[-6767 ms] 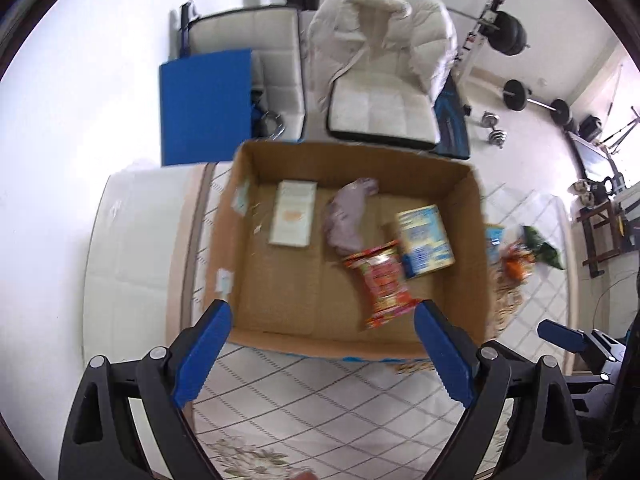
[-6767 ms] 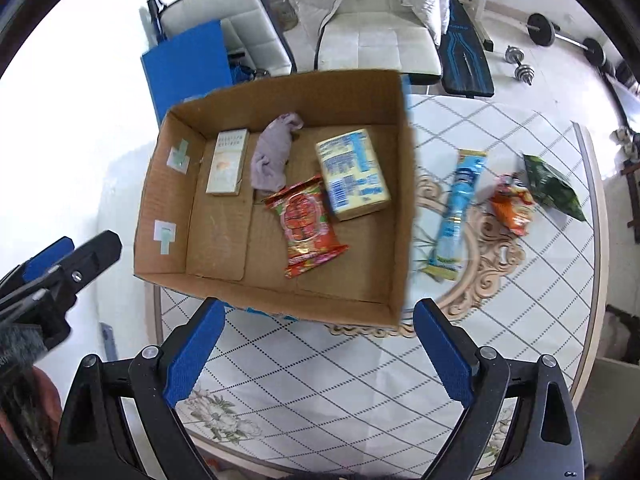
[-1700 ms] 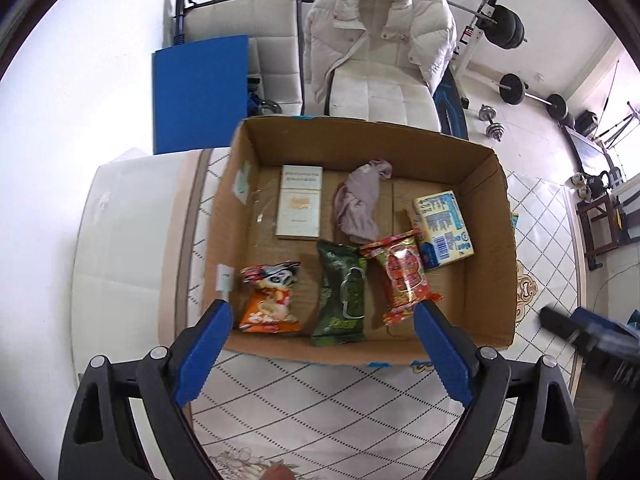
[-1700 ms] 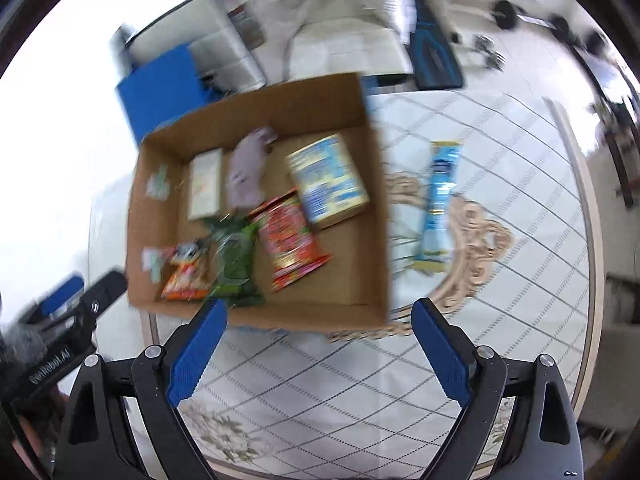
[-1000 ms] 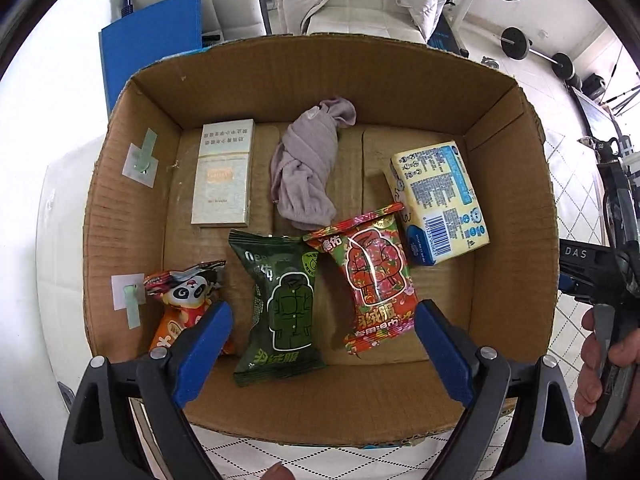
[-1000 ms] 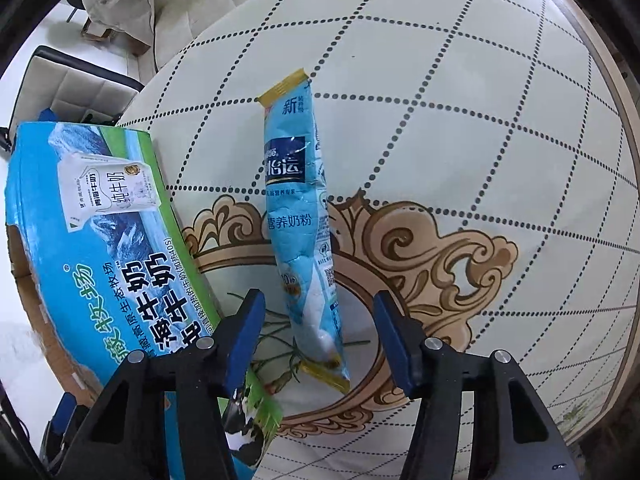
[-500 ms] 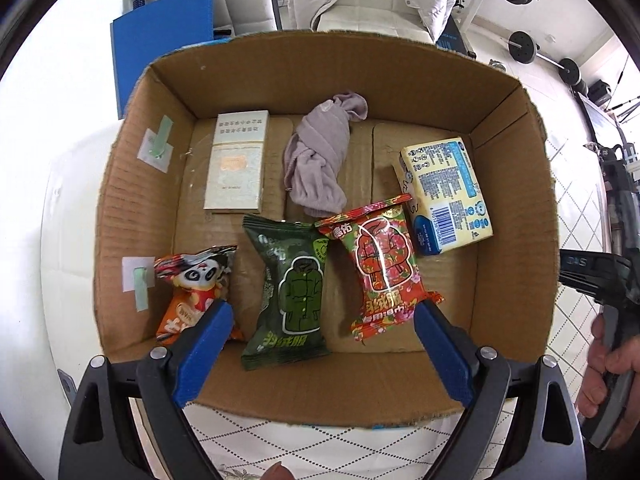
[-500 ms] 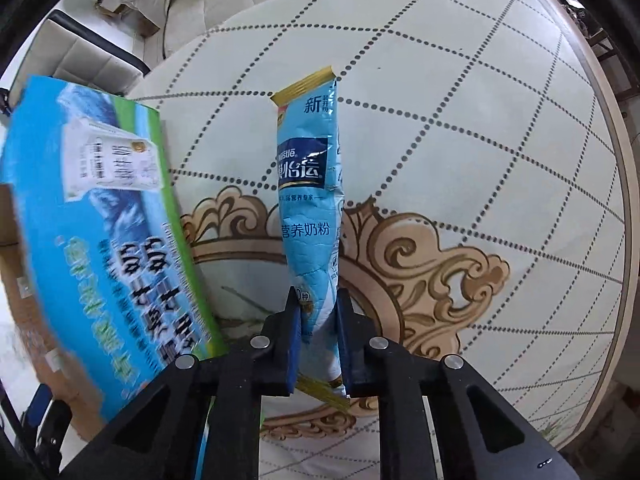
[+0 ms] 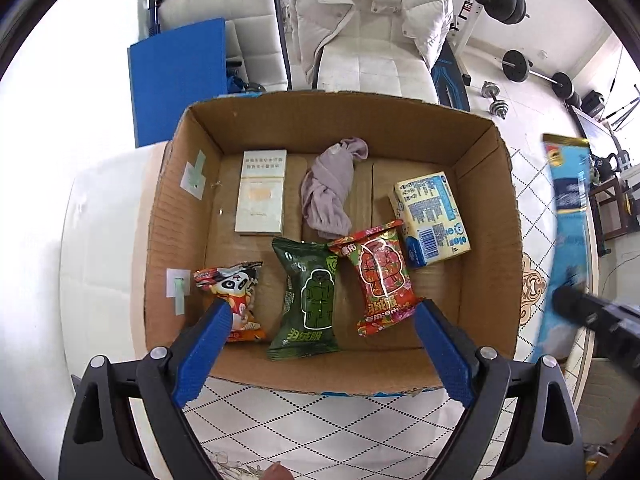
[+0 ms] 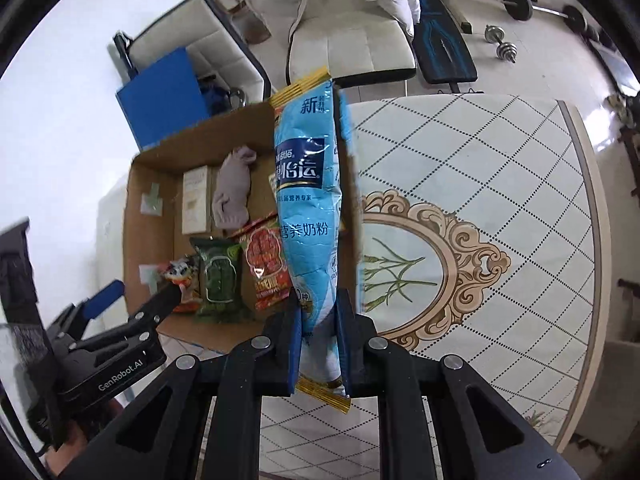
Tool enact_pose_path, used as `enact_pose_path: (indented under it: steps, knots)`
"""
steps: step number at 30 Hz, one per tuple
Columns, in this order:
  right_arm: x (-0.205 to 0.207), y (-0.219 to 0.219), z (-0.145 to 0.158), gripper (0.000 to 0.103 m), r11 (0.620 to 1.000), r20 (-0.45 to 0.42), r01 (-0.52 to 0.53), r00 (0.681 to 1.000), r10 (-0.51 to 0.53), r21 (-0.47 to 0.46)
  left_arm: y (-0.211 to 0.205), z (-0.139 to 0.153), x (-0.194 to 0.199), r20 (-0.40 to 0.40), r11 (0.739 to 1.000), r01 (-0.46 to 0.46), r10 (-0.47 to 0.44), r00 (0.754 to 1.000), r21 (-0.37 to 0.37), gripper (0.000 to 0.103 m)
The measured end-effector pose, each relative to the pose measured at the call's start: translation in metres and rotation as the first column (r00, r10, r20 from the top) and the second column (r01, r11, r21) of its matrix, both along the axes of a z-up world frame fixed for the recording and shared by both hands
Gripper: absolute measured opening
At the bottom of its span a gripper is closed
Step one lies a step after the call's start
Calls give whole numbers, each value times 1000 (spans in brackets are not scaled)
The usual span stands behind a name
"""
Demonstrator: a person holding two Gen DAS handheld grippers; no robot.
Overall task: Organize soft objects
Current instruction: 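Lower the stick pack into the box beside the carton and open the right tool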
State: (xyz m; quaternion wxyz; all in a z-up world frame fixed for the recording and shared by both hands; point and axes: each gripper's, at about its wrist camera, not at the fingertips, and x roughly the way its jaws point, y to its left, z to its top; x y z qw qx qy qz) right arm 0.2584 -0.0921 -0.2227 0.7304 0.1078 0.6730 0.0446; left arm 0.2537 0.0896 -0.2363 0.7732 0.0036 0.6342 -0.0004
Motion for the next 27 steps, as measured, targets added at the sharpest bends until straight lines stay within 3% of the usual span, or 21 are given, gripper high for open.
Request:
enact_pose_path:
  steps: [5, 11, 24, 27]
  knots:
    - [10, 12, -35, 17, 994, -52, 29, 998, -34, -108, 3, -17, 6, -23, 1000, -8, 9, 1000, 25, 93]
    - [23, 19, -68, 20, 980, -110, 27, 993, -49, -199, 8, -37, 13, -72, 1000, -24, 24, 997, 1, 93]
    - [17, 28, -64, 64, 988, -102, 12, 994, -28, -153, 15, -29, 16, -50, 1000, -19, 18, 999, -20, 93]
    - [12, 30, -59, 83, 986, -84, 3, 996, -17, -165, 28, -25, 12, -45, 998, -49, 47, 998, -41, 93]
